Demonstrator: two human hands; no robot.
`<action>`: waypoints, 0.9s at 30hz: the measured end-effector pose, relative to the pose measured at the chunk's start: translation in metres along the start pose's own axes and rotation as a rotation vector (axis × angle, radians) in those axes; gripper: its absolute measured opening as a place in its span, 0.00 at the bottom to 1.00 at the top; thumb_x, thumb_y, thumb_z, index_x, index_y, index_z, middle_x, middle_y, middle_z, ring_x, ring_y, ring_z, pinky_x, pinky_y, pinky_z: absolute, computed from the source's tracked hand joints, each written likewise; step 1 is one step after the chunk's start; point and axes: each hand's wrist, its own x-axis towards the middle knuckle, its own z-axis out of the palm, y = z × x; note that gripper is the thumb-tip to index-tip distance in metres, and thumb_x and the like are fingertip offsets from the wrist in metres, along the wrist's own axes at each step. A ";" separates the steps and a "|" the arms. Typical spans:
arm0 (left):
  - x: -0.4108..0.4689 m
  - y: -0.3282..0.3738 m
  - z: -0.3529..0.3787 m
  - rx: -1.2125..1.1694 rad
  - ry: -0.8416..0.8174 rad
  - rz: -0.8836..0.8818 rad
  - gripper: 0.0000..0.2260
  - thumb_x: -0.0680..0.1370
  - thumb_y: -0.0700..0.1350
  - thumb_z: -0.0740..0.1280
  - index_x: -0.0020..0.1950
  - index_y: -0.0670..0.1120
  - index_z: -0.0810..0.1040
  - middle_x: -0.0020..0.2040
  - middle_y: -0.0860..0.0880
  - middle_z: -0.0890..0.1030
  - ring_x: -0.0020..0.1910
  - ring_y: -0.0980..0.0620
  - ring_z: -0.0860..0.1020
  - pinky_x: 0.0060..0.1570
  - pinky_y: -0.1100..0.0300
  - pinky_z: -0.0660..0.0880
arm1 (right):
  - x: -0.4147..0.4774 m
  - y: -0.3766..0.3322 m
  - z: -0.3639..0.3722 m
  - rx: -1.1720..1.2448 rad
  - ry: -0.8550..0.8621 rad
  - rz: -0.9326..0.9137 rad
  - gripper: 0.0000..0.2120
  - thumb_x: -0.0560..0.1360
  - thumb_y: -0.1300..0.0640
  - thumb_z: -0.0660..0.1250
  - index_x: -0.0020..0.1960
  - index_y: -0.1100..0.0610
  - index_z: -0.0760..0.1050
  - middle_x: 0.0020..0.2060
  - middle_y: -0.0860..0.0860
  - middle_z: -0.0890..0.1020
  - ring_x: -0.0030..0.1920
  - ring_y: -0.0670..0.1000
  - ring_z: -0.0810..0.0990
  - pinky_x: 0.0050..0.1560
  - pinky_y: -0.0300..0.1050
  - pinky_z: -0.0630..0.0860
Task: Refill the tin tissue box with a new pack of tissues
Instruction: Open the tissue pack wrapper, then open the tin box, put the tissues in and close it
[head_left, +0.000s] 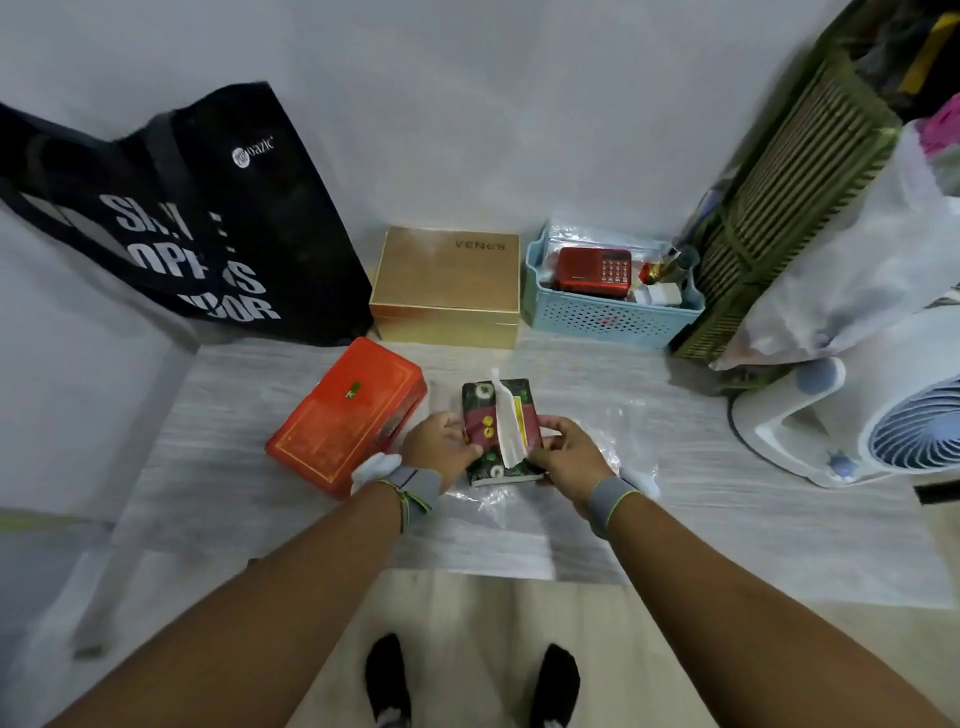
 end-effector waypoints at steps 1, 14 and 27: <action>0.002 -0.006 0.003 0.032 0.008 -0.002 0.20 0.70 0.44 0.74 0.61 0.46 0.77 0.53 0.49 0.83 0.50 0.50 0.81 0.54 0.58 0.75 | 0.005 0.009 0.002 -0.007 0.013 0.020 0.22 0.72 0.65 0.70 0.64 0.54 0.73 0.43 0.56 0.82 0.41 0.56 0.82 0.39 0.50 0.78; 0.035 -0.064 -0.018 0.390 0.066 0.189 0.16 0.72 0.47 0.61 0.46 0.35 0.80 0.37 0.42 0.77 0.43 0.38 0.79 0.47 0.49 0.74 | 0.030 0.039 0.027 -0.514 0.270 0.031 0.08 0.72 0.48 0.71 0.47 0.51 0.79 0.37 0.45 0.80 0.40 0.48 0.77 0.42 0.37 0.68; 0.060 -0.110 -0.099 0.736 0.189 -0.105 0.63 0.53 0.77 0.66 0.75 0.57 0.33 0.75 0.37 0.51 0.72 0.32 0.57 0.68 0.33 0.58 | 0.016 0.013 0.027 -0.374 0.450 -0.049 0.07 0.76 0.60 0.64 0.50 0.53 0.79 0.33 0.47 0.78 0.34 0.49 0.75 0.39 0.40 0.67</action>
